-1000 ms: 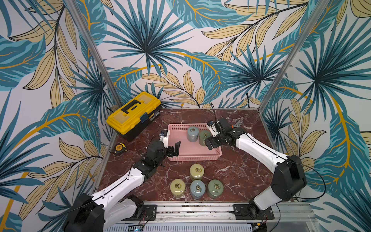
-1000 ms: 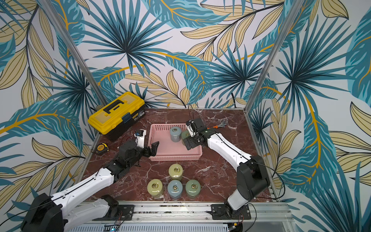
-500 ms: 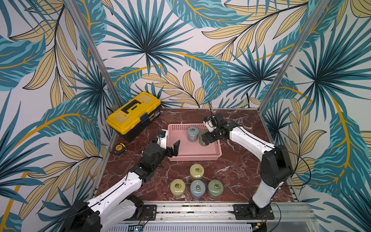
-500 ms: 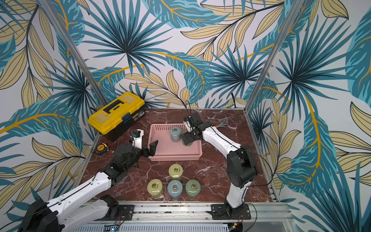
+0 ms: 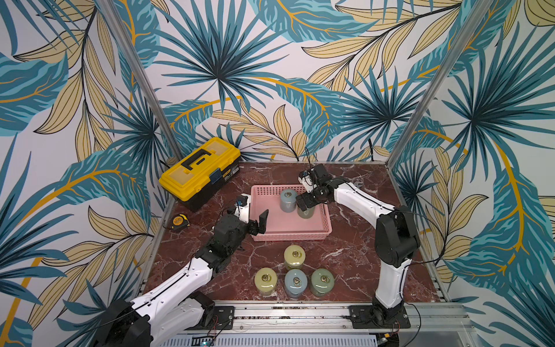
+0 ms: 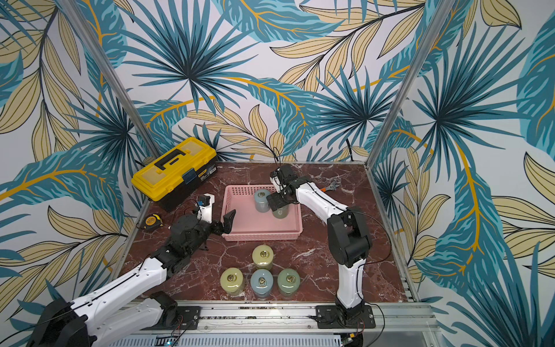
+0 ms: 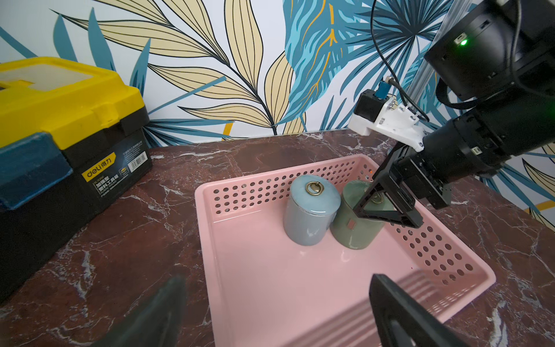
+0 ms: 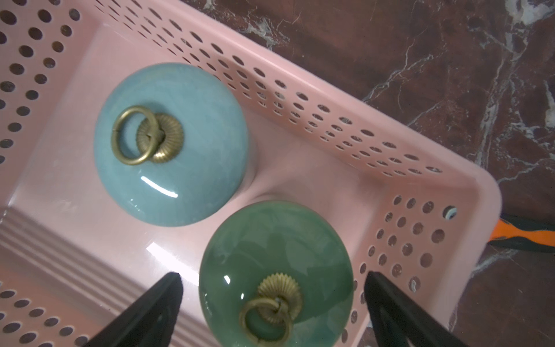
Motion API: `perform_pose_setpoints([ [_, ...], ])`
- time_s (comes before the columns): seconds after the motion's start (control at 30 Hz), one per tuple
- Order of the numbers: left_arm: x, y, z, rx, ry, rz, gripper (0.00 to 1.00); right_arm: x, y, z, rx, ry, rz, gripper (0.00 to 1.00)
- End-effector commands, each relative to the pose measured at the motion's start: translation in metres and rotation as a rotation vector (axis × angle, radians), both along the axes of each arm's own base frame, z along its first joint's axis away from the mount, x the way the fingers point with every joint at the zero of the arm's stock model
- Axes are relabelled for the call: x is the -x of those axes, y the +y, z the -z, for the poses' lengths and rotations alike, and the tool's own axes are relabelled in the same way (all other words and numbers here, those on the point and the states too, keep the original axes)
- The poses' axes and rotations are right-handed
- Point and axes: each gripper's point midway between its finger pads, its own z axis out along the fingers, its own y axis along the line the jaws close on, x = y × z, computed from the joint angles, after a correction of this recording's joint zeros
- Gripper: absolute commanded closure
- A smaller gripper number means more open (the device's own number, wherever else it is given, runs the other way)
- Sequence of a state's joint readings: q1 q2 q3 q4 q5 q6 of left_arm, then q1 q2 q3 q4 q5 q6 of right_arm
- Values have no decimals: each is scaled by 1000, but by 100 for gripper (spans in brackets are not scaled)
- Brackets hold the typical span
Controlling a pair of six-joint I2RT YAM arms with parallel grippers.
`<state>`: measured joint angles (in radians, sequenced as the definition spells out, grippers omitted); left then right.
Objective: Take the tea canister out of the basket
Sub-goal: Pick up the tea canister from the basket.
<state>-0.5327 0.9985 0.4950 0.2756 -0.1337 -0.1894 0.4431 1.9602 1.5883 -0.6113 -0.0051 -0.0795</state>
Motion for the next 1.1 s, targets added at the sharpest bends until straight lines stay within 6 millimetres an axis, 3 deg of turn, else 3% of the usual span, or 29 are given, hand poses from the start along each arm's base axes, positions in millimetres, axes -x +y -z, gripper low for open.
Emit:
perform_pose_setpoints([
  [0.0, 0, 5, 7, -14, -7, -15, 0, -1, 2, 7, -4, 26, -4, 1],
  [0.6, -1, 3, 9, -14, 0, -12, 0, -3, 0, 31, 19, 70, 11, 6],
  [0.7, -1, 3, 10, -15, 2, -11, 0, -2, 0, 32, 17, 73, 11, 14],
  [0.87, -2, 3, 11, -15, 4, -11, 0, -1, -2, 30, 14, 76, 21, 35],
  [1.07, -2, 3, 11, -15, 5, -13, 0, -1, -4, 20, 10, 64, 30, 44],
])
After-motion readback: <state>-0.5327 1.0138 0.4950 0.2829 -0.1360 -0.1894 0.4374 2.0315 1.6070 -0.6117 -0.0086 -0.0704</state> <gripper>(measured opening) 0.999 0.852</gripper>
